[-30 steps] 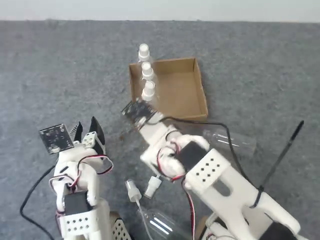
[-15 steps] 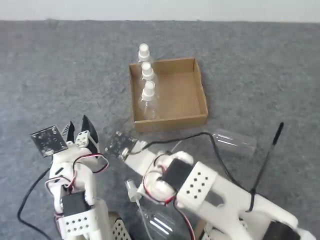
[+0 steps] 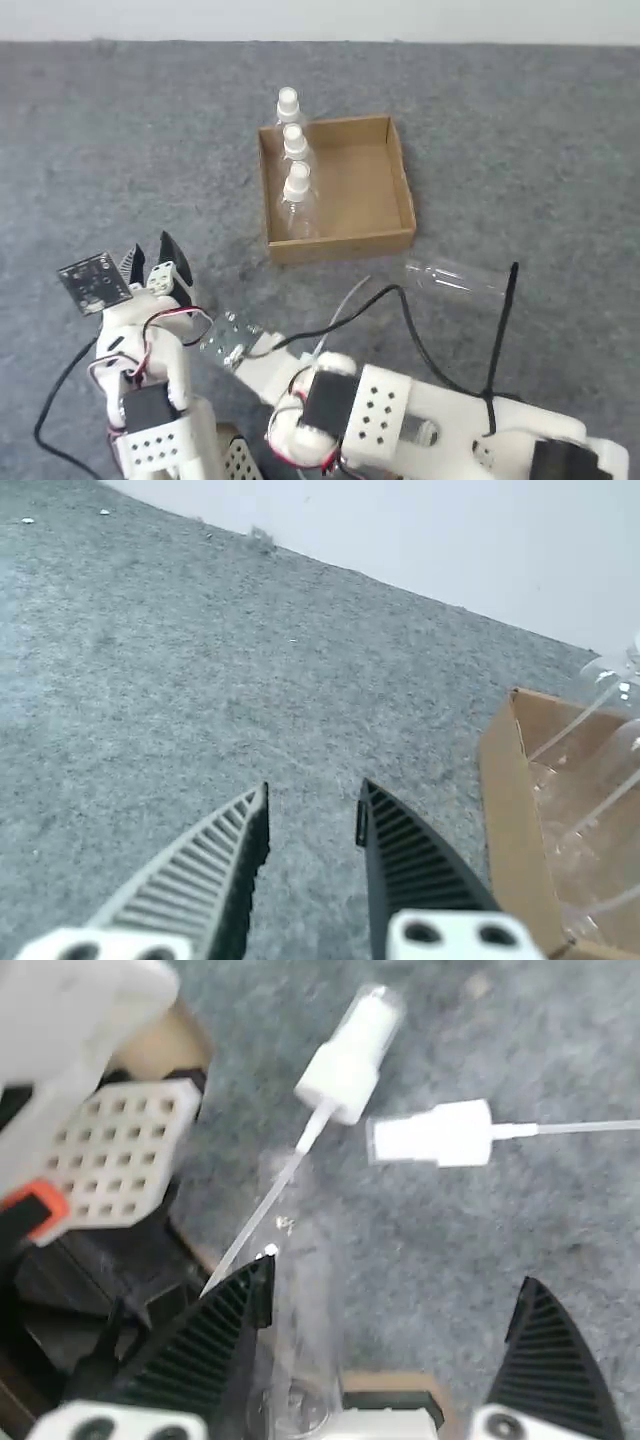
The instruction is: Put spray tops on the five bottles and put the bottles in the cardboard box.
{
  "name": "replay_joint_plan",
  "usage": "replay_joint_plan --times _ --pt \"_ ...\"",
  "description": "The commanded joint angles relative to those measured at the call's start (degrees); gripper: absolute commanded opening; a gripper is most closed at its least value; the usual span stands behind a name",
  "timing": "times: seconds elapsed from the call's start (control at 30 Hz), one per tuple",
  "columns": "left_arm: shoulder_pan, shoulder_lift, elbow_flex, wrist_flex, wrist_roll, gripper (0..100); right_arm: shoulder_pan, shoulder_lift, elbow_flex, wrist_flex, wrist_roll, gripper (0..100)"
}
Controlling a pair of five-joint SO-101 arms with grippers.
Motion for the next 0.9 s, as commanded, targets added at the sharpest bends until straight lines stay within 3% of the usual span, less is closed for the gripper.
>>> replay_joint_plan --times 0.0,0.23,0.63,0.87 --pt "-2.4 -0.9 -0.7 -3.5 0.3 14 -3.1 -2.9 -0.4 1.6 -1.1 30.8" --pt "-3.0 -0.9 -0.7 -3.6 0.3 14 -6.3 -2.7 1.6 0.9 -5.9 30.8" --pt "-5.7 -0.9 -0.7 -5.4 0.3 14 -6.2 -2.2 8.7 -6.1 -5.9 30.8" --pt "-6.8 -0.9 -0.7 -6.2 0.3 14 -5.8 -2.2 17.0 -15.5 -4.0 30.8"
